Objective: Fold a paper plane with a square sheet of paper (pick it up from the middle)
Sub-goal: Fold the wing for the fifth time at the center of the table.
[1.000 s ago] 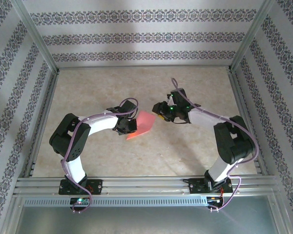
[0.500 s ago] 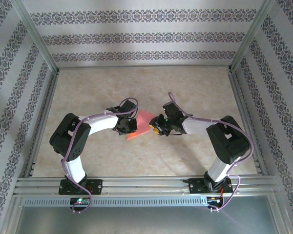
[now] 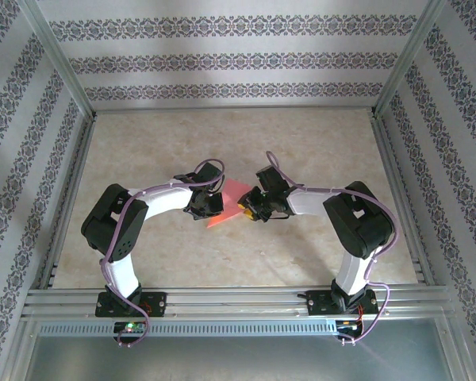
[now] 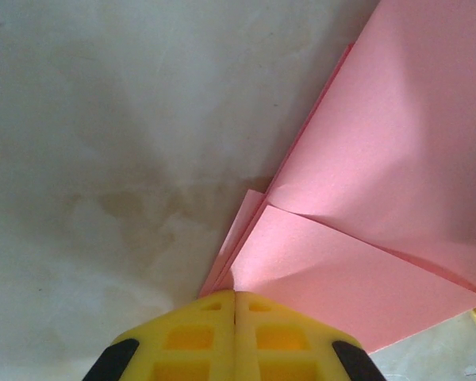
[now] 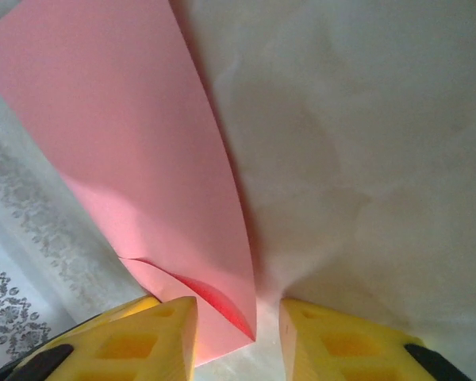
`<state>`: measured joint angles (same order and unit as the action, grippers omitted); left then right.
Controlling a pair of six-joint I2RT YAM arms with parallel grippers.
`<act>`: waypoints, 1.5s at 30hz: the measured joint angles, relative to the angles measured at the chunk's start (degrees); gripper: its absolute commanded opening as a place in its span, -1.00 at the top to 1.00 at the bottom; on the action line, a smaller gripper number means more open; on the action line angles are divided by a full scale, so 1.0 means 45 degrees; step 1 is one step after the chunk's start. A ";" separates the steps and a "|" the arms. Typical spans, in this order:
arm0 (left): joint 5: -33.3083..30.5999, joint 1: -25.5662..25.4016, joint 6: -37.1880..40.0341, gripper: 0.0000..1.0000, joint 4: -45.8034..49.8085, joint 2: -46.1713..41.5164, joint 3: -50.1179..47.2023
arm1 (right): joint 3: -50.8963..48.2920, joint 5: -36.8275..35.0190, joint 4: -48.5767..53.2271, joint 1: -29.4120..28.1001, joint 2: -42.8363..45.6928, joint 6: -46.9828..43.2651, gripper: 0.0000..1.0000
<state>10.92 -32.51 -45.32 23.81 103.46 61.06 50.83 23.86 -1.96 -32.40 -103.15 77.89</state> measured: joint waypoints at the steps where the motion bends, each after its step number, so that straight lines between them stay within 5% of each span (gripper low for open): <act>1: 0.0000 0.0000 0.0005 0.96 0.0005 0.0000 0.0000 | 0.0019 0.0005 -0.0049 0.0000 -0.0039 0.0015 0.40; 8: 0.0000 0.0000 0.0005 0.96 0.0015 0.0000 0.0000 | 0.0039 0.0049 -0.0282 -0.0005 -0.0141 0.0049 0.57; 22: -0.0005 0.0000 0.0005 0.96 0.0049 0.0000 0.0024 | 0.0039 0.0359 -0.1195 -0.0107 -0.0151 0.0078 0.62; 30: -0.0005 0.0000 0.0024 0.91 0.0219 0.0000 0.0107 | 0.0039 0.0578 -0.1535 -0.0112 -0.0209 0.0078 0.91; 39: 0.0005 0.0000 0.1370 0.32 0.0287 -0.1093 0.0151 | -0.0005 0.0413 -0.0976 -0.0039 0.0233 -0.0359 0.95; 45: 0.0287 -0.0029 0.3245 -0.27 -0.1389 -0.2778 -0.0583 | -0.0209 0.0024 -0.0267 0.0301 0.1530 -0.0680 0.95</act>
<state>12.21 -32.64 -30.72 17.56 90.96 58.43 49.89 23.97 -3.16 -31.05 -96.27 74.83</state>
